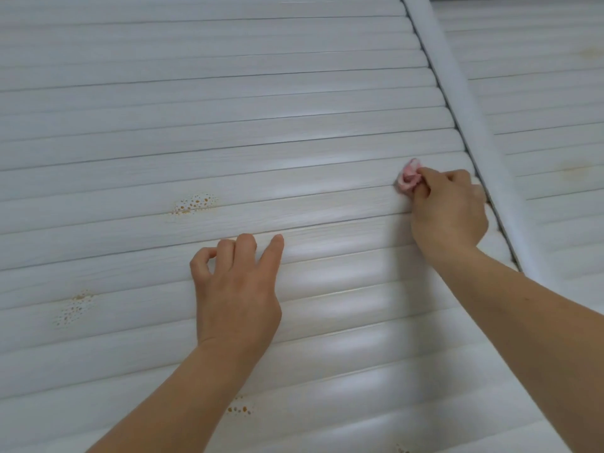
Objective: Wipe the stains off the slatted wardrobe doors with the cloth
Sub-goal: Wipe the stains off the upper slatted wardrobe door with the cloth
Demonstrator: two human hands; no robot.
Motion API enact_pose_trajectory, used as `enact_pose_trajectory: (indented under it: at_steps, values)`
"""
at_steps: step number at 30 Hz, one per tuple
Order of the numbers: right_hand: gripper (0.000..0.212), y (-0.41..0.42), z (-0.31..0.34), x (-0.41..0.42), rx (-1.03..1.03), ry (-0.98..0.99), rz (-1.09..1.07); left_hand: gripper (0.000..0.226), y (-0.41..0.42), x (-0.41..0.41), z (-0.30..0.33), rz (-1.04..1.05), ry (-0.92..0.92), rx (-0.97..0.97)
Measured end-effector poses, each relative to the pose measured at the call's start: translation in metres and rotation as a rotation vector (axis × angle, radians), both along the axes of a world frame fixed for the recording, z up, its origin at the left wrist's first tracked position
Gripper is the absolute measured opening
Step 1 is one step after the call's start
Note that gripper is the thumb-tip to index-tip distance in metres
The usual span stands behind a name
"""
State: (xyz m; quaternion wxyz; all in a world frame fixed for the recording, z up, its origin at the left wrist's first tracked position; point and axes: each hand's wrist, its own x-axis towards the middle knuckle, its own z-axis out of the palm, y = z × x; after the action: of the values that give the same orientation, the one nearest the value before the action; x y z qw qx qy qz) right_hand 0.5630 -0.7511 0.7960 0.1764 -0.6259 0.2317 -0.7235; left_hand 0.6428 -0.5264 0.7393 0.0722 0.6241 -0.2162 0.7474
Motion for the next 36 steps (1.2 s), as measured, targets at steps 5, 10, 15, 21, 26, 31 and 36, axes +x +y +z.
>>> enact_pose_trajectory:
  at_steps: [5,10,15,21,26,31,36]
  values:
    - [0.032,0.063,0.010,0.016,-0.357,0.100,0.002,0.058,-0.002,0.000,-0.003,0.032,0.000,-0.008]
    - [0.029,0.105,-0.004,0.031,-0.653,0.129,-0.009,0.061,0.001,-0.005,-0.003,0.049,0.036,0.002]
    - [0.032,0.081,-0.027,0.024,-0.848,0.228,-0.087,0.063,0.007,-0.006,-0.001,0.085,0.041,0.063]
    - [0.033,0.064,-0.003,0.012,-0.412,0.159,0.086,0.054,0.025,-0.009,0.007,0.065,0.044,0.223]
    - [0.035,0.107,0.001,0.030,-0.388,0.102,0.092,0.046,0.058,-0.013,0.014,0.001,0.022,0.373]
    - [0.047,0.161,-0.001,0.063,-0.480,0.104,0.127,0.047,0.116,-0.006,0.026,-0.010,-0.052,0.325]
    - [0.047,0.211,-0.004,0.084,-0.547,0.147,0.148,0.053,0.175,0.011,0.042,0.033,0.011,0.128]
